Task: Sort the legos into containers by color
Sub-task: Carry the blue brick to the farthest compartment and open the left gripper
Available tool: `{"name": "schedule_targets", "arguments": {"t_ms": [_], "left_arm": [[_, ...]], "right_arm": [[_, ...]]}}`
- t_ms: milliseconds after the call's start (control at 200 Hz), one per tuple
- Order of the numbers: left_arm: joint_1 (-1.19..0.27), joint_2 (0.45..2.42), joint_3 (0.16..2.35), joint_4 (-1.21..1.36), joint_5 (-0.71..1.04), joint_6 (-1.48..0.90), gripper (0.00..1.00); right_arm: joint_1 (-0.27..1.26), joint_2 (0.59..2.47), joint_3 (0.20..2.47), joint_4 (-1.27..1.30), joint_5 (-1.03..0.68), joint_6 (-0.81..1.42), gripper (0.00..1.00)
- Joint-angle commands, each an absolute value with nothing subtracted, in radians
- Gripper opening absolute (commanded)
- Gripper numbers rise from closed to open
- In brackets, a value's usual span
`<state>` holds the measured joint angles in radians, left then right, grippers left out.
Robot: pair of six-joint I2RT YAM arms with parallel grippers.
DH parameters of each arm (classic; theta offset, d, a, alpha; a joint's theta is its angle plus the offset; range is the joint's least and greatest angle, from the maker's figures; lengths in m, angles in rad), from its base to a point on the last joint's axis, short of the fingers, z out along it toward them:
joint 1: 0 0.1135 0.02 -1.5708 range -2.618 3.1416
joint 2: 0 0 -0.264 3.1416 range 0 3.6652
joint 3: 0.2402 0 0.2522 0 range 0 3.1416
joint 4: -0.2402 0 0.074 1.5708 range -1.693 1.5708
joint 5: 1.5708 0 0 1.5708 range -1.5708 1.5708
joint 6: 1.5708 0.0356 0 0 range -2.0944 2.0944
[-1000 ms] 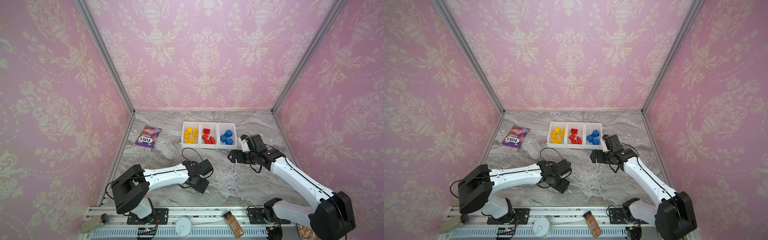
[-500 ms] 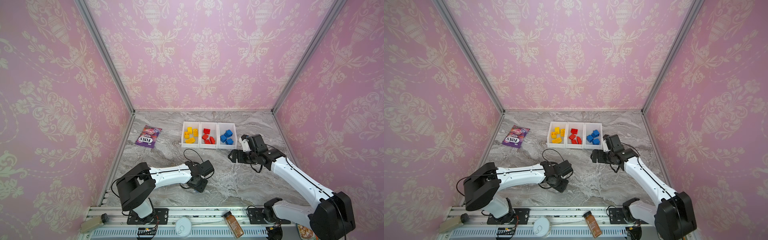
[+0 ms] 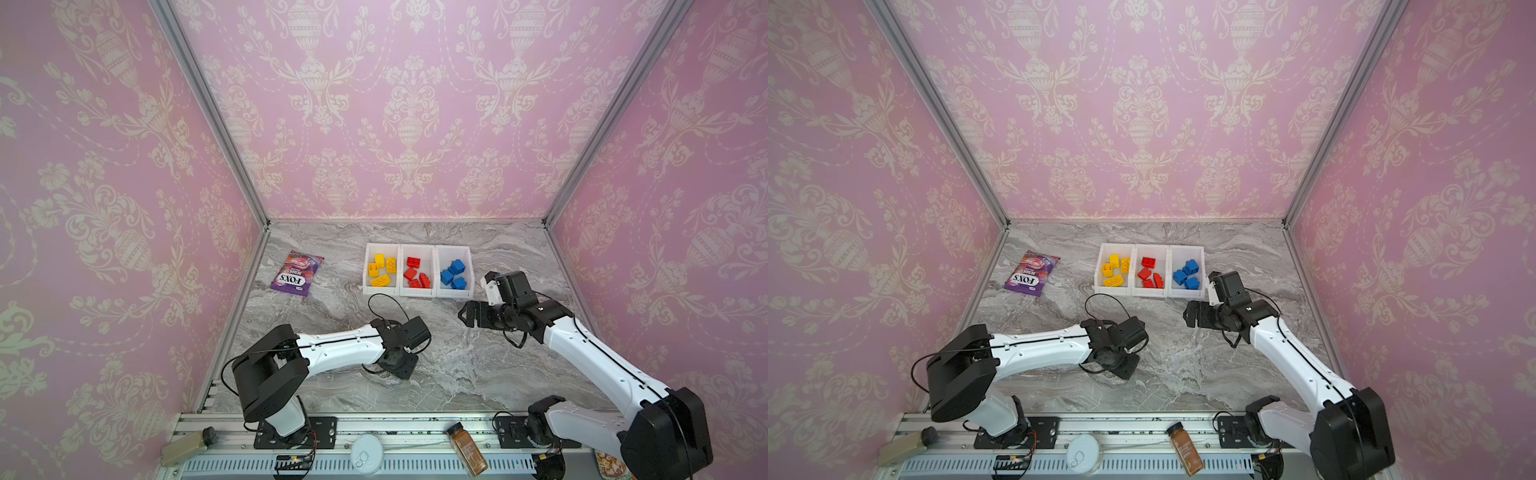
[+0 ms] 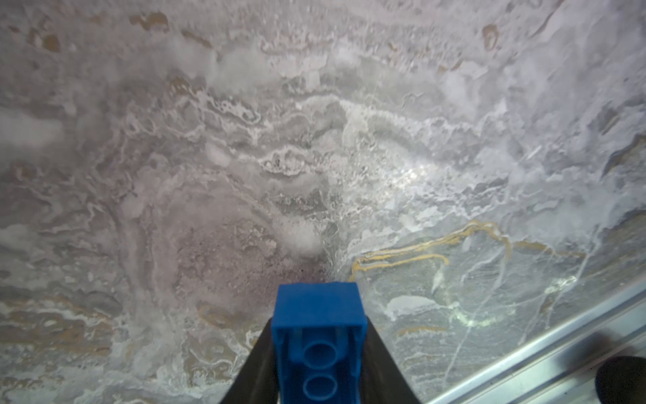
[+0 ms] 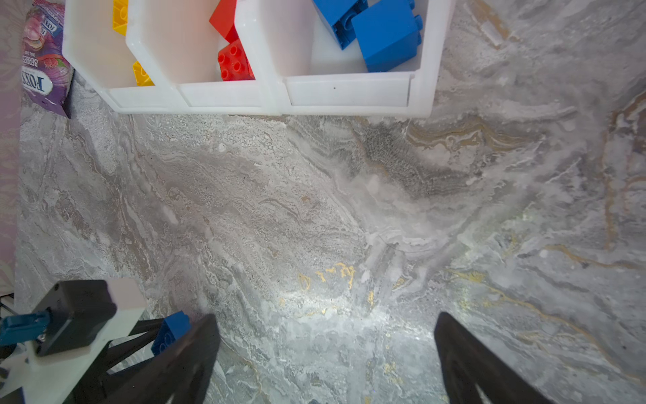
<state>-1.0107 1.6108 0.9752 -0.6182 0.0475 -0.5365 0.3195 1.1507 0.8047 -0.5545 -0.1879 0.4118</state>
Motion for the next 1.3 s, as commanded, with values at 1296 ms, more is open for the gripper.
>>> {"name": "schedule_targets", "arguments": {"t_ms": [1296], "left_arm": [[-0.686, 2.322, 2.028, -0.279, 0.194, -0.213, 0.27]], "right_arm": [[0.272, 1.038, 0.759, -0.565, -0.213, 0.442, 0.98]]}}
